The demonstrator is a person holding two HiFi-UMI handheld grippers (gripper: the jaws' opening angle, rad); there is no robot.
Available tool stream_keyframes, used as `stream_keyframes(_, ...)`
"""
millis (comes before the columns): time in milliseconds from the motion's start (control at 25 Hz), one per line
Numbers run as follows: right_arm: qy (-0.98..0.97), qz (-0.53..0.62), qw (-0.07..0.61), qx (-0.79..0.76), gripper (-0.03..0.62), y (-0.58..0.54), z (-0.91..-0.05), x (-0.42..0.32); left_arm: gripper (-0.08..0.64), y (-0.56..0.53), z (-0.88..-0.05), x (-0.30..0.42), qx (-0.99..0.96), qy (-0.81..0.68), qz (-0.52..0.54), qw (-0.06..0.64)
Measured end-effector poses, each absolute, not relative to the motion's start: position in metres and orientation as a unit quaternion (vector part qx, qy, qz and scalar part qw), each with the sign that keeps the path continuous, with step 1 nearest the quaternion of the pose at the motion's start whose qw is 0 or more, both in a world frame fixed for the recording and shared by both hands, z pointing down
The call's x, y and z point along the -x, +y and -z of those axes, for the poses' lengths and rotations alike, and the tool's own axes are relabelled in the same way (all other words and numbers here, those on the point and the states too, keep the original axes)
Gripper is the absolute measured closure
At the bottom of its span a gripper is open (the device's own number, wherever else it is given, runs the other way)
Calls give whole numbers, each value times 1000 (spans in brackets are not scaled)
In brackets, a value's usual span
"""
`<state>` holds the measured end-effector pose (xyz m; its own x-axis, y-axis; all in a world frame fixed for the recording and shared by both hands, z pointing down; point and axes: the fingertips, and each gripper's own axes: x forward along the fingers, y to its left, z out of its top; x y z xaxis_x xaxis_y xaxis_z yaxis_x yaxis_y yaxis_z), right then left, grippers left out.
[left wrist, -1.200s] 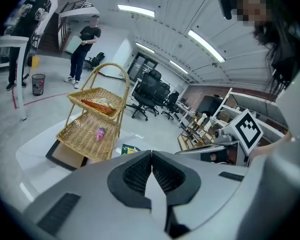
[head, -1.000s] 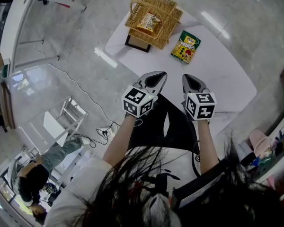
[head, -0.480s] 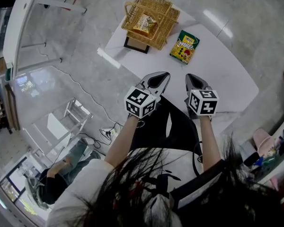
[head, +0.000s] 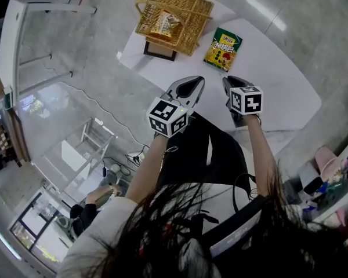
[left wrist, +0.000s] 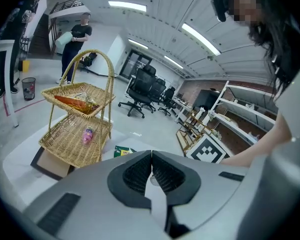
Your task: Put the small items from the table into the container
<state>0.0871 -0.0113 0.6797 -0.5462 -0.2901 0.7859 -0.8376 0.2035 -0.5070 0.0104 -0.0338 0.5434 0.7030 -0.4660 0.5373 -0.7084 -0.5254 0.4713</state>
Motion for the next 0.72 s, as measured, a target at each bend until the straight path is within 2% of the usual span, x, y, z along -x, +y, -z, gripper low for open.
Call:
stream_keyframes(40,-720,-508,277,-383,497,-10,-689,-87,554,-37,-547,-11,-856,-342,-176,346)
stream_keyframes(280,-666,-573,262,-399,419,-16,-731,-96,554,-51,-562,-11,-858,-336,-176,346)
stream_keyframes(520,-590,-648,195,-440,417,-34,-761,-111,554,-50,-582,-5,-853,-334,-184,357)
stream_keyframes(720,-560,-666,190,-454,417,-42,-775,-114,554,-46,-592,2,-846,-339,-185,368)
